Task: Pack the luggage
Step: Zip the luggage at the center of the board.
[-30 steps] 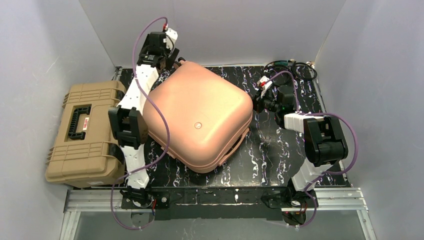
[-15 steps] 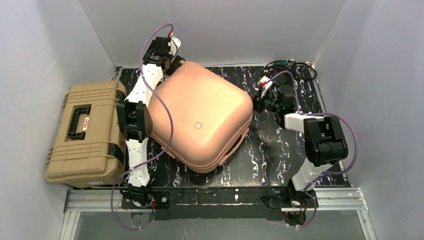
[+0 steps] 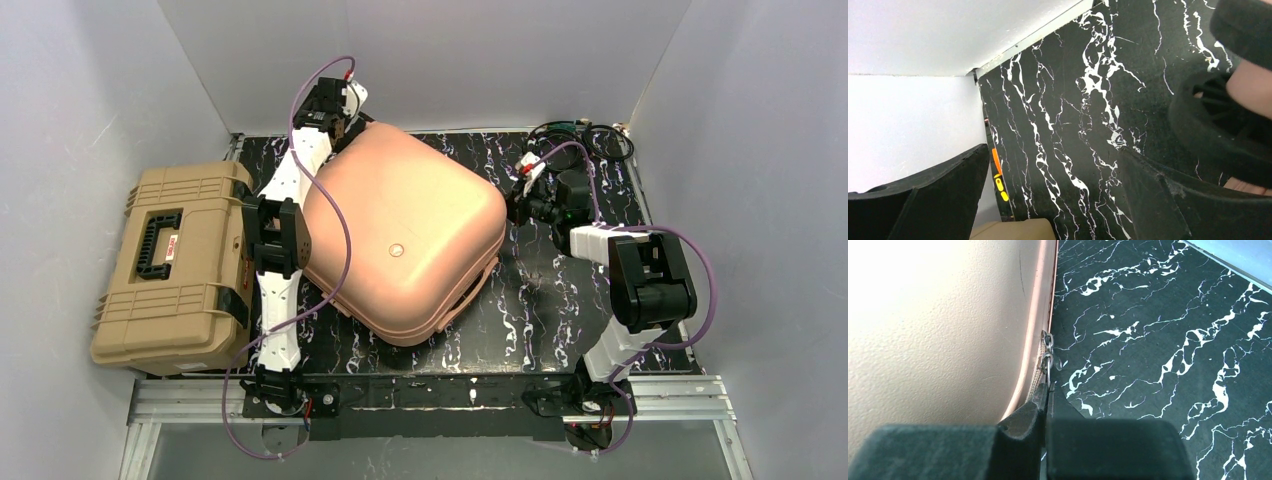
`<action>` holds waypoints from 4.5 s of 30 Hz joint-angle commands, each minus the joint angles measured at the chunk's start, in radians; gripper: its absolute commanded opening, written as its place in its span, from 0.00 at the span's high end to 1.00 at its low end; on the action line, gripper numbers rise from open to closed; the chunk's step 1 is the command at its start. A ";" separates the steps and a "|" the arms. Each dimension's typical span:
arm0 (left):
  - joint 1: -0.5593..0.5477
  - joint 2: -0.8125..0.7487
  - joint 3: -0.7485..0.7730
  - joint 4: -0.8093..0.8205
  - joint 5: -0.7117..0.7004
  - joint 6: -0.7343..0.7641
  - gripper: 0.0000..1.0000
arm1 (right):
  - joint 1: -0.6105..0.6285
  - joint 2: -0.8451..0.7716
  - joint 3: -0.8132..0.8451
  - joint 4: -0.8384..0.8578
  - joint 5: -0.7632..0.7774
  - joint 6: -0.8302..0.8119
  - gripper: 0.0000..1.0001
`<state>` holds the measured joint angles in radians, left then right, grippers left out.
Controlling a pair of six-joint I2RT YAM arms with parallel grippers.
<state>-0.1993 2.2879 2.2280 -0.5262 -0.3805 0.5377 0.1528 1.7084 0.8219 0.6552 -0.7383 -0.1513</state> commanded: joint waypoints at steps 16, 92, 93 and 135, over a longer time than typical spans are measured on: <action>-0.453 0.191 0.179 -0.128 0.315 0.088 0.02 | -0.140 -0.311 0.051 -0.843 -0.280 -0.740 0.99; -0.174 -0.800 -0.968 -0.093 0.179 -0.189 0.15 | -0.155 -0.364 0.133 -0.726 0.093 -0.296 0.40; -0.174 -0.769 -0.936 -0.095 0.192 -0.197 0.15 | -0.124 -0.348 0.143 -0.721 0.091 -0.294 0.40; -0.283 -0.369 -0.431 -0.148 0.367 -0.278 0.10 | -0.094 -0.408 0.199 -0.827 0.485 -0.234 0.36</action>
<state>-0.3710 1.8889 1.8065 -0.6067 -0.2058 0.3325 0.0334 1.3617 1.0176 -0.1547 -0.2794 -0.3889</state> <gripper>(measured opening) 0.878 0.621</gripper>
